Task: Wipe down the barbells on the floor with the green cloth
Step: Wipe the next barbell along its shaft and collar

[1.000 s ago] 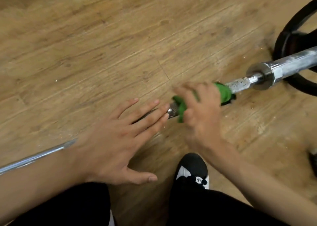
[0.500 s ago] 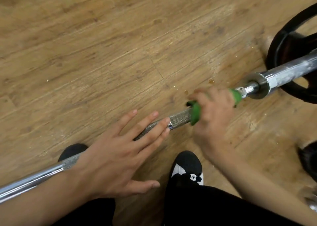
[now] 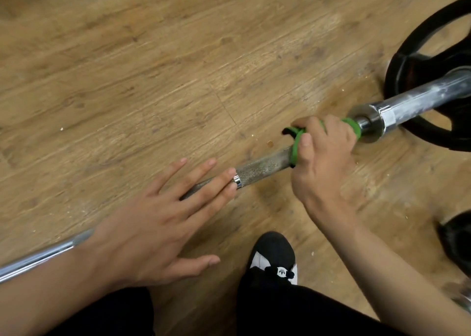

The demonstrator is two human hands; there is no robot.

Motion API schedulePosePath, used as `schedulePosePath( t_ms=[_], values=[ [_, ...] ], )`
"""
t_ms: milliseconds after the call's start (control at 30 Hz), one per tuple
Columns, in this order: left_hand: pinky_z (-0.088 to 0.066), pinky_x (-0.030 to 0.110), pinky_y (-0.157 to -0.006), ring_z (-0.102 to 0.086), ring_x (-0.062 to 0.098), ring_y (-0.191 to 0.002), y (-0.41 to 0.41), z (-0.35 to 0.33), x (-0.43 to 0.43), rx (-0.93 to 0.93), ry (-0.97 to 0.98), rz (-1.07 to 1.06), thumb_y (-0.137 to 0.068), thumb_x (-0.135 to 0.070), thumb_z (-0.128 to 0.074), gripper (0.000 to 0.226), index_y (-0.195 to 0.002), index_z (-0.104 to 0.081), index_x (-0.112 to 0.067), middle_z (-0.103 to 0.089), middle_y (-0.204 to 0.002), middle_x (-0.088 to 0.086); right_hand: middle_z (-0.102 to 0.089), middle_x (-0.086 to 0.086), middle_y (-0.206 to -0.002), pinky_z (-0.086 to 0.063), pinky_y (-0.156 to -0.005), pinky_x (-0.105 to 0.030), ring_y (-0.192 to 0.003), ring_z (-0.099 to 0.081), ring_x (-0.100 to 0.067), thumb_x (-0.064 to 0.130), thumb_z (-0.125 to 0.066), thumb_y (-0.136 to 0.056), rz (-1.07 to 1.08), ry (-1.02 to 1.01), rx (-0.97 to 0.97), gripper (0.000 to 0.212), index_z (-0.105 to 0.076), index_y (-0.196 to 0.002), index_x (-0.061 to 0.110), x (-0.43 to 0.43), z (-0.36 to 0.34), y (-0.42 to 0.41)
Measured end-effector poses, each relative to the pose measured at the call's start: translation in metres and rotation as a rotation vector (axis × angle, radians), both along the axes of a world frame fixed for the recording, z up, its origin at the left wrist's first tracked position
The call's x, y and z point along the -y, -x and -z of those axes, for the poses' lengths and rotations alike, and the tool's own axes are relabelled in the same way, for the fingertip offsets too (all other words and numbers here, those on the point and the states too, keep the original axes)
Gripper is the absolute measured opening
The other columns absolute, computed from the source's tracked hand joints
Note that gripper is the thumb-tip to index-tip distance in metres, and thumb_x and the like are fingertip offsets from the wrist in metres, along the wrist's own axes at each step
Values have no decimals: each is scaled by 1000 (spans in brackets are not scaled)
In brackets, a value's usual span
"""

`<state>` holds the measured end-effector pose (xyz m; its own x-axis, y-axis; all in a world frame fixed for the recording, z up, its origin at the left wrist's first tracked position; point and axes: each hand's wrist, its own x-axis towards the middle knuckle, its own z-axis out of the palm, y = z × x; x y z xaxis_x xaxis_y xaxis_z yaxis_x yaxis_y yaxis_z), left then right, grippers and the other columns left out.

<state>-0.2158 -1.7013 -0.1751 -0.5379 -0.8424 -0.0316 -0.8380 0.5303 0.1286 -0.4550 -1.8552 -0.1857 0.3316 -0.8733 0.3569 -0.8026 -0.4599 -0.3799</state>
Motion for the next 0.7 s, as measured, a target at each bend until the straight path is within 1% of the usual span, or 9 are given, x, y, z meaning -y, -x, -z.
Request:
schedulePosePath(
  t_ms=[67,133,233,367,433,500,567,633,700],
  values=[
    [-20,57,-124,-19,34,-159,-5,-1,2,7,-4,-3,-100,-75,-31,93,-164,-27,-7,-21,-172,13,-63,-9,-102,-34,-91,-48,-94,-56,-28,65,-12,-102,-230,-2,-94,83,-73,-101,9,-25,5,-16],
    [-22,58,-123,-19,34,-159,-9,-1,8,16,-5,0,-99,-75,-30,93,-164,-26,-8,-20,-173,12,-66,-16,-109,-36,-95,-49,-98,-60,-32,63,-14,-104,-382,47,-172,83,-73,-112,5,-11,4,1],
    [-21,59,-124,-17,33,-160,-16,0,14,25,-13,-14,-99,-75,-29,94,-165,-22,-10,-18,-174,10,-65,-20,-113,-36,-109,-57,-106,-59,-38,57,-19,-107,-203,63,-150,77,-68,-120,0,37,4,44],
    [-19,57,-125,-18,33,-160,-25,2,24,31,17,-35,-98,-76,-31,95,-165,-23,-10,-20,-173,10,-59,-17,-106,-36,-102,-66,-108,-52,-29,61,-18,-106,68,47,107,80,-71,-106,1,32,10,6],
    [-18,56,-126,-18,32,-160,-30,2,29,29,25,-41,-98,-75,-32,94,-165,-23,-10,-20,-173,9,-64,-15,-105,-31,-110,-66,-108,-55,-28,63,-15,-104,-67,48,108,83,-74,-103,5,4,16,-32],
    [-18,55,-126,-15,31,-161,-37,1,36,27,12,-35,-99,-75,-32,94,-166,-22,-10,-17,-174,9,-66,-18,-119,-27,-118,-57,-117,-59,-34,63,-18,-102,-306,83,-1,79,-74,-117,9,-17,21,-46],
    [-18,55,-126,-14,30,-161,-44,0,42,29,-1,-35,-100,-74,-31,93,-167,-18,-11,-15,-174,8,-64,-23,-127,-29,-118,-53,-122,-59,-38,58,-22,-104,-484,173,-84,68,-66,-131,15,5,26,-33],
    [-19,55,-126,-14,30,-161,-51,0,48,30,-7,-48,-100,-74,-29,93,-167,-15,-12,-14,-175,7,-64,-24,-125,-30,-118,-56,-121,-60,-40,53,-25,-105,-451,246,-94,58,-61,-132,15,40,32,-13],
    [-19,56,-125,-14,30,-161,-55,-1,55,14,-8,-55,-100,-75,-29,94,-167,-16,-11,-14,-175,7,-65,-22,-121,-30,-115,-64,-119,-59,-41,50,-27,-107,-267,239,-43,58,-65,-125,9,69,35,2]
  ],
)
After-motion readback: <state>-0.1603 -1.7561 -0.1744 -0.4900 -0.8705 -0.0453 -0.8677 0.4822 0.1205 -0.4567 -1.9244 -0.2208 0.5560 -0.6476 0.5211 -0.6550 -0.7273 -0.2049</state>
